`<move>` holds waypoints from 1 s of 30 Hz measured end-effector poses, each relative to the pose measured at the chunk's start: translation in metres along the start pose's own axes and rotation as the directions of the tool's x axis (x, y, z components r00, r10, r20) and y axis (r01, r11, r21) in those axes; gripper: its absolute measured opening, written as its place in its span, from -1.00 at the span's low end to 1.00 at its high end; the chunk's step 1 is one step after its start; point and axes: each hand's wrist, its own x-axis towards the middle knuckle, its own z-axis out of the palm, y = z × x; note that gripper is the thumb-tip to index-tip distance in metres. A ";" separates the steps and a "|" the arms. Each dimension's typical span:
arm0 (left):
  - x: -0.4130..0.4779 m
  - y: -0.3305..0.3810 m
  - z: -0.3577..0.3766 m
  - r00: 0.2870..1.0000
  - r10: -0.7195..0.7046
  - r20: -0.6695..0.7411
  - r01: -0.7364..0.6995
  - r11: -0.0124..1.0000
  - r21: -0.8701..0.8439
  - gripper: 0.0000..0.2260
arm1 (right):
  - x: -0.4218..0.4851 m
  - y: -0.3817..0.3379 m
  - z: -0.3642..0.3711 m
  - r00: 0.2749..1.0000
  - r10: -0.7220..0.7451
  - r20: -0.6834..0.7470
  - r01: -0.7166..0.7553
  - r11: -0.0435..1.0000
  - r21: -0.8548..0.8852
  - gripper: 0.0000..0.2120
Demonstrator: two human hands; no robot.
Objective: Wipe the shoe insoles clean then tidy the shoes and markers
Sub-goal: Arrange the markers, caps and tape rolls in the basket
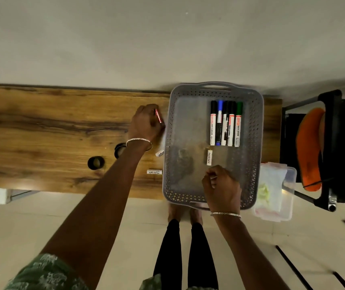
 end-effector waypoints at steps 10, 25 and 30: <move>-0.097 -0.045 -0.034 0.964 -0.184 -0.194 0.126 0.952 -0.278 -0.50 | -0.017 -0.096 0.083 0.751 -0.658 0.051 0.632 0.695 -0.344 -0.89; -0.130 -0.045 -0.047 0.932 -0.212 -0.294 0.081 0.912 -0.403 -0.46 | -0.008 -0.117 0.107 0.742 -0.575 0.345 0.668 0.594 -0.448 -0.87; -0.125 -0.037 -0.053 0.907 -0.239 -0.346 0.085 0.910 -0.405 -0.44 | -0.012 -0.110 0.071 0.890 -0.419 0.181 0.409 0.908 0.093 -0.87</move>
